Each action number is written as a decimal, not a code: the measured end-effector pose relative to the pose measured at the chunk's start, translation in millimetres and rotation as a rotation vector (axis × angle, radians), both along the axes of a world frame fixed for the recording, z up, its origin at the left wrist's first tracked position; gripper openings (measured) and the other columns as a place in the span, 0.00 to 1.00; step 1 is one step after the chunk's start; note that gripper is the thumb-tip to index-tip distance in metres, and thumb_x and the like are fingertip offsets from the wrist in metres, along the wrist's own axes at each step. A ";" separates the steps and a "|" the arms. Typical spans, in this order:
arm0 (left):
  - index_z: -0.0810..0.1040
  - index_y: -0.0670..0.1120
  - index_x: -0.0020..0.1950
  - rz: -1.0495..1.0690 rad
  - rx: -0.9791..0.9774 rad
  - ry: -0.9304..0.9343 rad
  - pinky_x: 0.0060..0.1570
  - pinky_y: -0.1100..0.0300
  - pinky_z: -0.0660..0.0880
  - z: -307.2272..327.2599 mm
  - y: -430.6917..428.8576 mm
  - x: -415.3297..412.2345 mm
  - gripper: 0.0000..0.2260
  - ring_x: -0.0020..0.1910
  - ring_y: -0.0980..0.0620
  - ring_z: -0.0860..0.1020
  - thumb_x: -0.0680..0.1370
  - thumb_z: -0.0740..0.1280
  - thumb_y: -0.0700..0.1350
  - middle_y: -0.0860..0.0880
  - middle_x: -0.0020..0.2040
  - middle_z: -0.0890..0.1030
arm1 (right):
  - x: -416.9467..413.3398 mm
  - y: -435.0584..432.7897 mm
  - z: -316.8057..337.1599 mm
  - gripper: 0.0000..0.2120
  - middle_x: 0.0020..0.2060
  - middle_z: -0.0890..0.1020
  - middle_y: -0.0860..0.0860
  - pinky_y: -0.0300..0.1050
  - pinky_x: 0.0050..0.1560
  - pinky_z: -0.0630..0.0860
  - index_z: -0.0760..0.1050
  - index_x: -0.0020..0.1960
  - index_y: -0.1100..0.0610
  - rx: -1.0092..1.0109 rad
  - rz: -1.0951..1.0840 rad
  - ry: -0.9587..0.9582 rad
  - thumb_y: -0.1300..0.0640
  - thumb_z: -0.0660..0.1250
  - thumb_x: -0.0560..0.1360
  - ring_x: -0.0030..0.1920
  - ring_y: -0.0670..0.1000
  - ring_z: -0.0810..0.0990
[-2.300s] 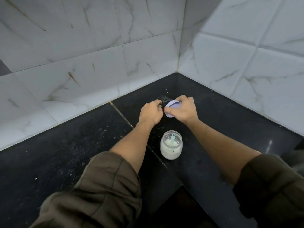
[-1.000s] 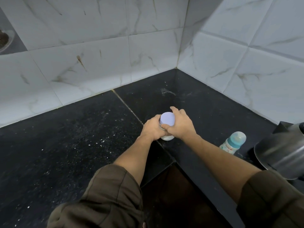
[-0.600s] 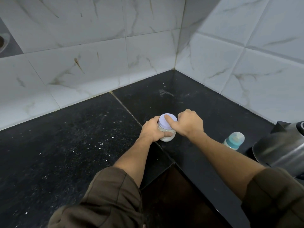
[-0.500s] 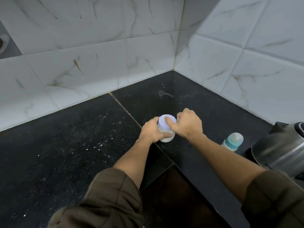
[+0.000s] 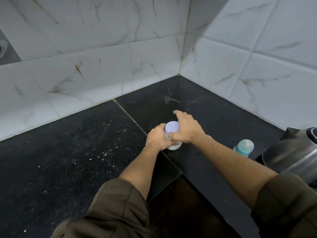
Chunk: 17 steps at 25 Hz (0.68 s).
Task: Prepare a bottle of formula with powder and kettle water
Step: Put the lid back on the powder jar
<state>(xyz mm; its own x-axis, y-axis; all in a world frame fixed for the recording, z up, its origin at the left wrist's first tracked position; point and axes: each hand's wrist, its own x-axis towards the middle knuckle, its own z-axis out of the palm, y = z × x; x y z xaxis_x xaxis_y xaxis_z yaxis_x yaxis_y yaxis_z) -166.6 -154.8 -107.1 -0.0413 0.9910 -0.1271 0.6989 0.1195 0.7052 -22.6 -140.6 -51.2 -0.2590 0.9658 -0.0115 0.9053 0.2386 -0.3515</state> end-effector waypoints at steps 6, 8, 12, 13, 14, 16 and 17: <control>0.74 0.54 0.65 -0.004 -0.019 0.038 0.57 0.50 0.79 2.2 1.5 -0.8 0.37 0.56 0.50 0.79 0.61 0.83 0.62 0.55 0.55 0.81 | -8.7 8.2 -1.9 0.39 0.63 0.77 0.53 0.51 0.51 0.74 0.65 0.74 0.55 0.097 -0.084 -0.189 0.35 0.72 0.71 0.62 0.57 0.77; 0.74 0.54 0.64 0.003 -0.016 0.033 0.57 0.51 0.79 3.0 1.9 -0.1 0.37 0.55 0.51 0.80 0.60 0.83 0.62 0.56 0.54 0.81 | -7.3 13.3 0.0 0.43 0.65 0.74 0.54 0.52 0.56 0.76 0.61 0.79 0.54 -0.060 -0.040 -0.135 0.39 0.73 0.71 0.65 0.57 0.75; 0.74 0.54 0.64 0.013 -0.013 0.022 0.56 0.52 0.79 2.6 1.5 1.9 0.35 0.54 0.51 0.80 0.61 0.83 0.59 0.57 0.54 0.81 | -9.7 17.6 -9.0 0.33 0.57 0.78 0.53 0.48 0.49 0.75 0.69 0.70 0.55 -0.073 -0.035 -0.193 0.44 0.74 0.70 0.57 0.56 0.78; 0.74 0.54 0.65 0.010 -0.012 0.022 0.57 0.51 0.80 2.2 2.1 2.5 0.35 0.54 0.51 0.80 0.62 0.83 0.58 0.57 0.54 0.81 | -10.6 17.6 -10.5 0.30 0.56 0.78 0.52 0.48 0.47 0.74 0.71 0.67 0.55 -0.049 -0.049 -0.189 0.43 0.73 0.70 0.55 0.55 0.78; 0.74 0.54 0.65 0.001 -0.012 0.027 0.56 0.52 0.79 2.4 3.1 3.1 0.35 0.54 0.51 0.80 0.62 0.83 0.58 0.57 0.54 0.81 | -11.5 18.1 -11.5 0.27 0.55 0.78 0.51 0.48 0.46 0.73 0.72 0.63 0.55 -0.037 -0.066 -0.191 0.43 0.73 0.70 0.53 0.54 0.77; 0.75 0.54 0.65 -0.015 -0.014 0.047 0.55 0.53 0.79 2.6 5.7 2.6 0.34 0.54 0.52 0.80 0.62 0.83 0.58 0.57 0.53 0.81 | -13.1 18.5 -9.5 0.22 0.53 0.78 0.50 0.47 0.45 0.73 0.73 0.57 0.54 -0.031 -0.092 -0.209 0.42 0.72 0.70 0.50 0.53 0.75; 0.75 0.55 0.64 -0.017 -0.019 0.049 0.55 0.54 0.79 3.1 7.0 1.9 0.34 0.54 0.52 0.80 0.62 0.83 0.59 0.57 0.53 0.82 | -13.3 19.1 -8.3 0.20 0.52 0.78 0.50 0.47 0.44 0.73 0.73 0.53 0.54 -0.031 -0.094 -0.214 0.42 0.72 0.69 0.49 0.53 0.75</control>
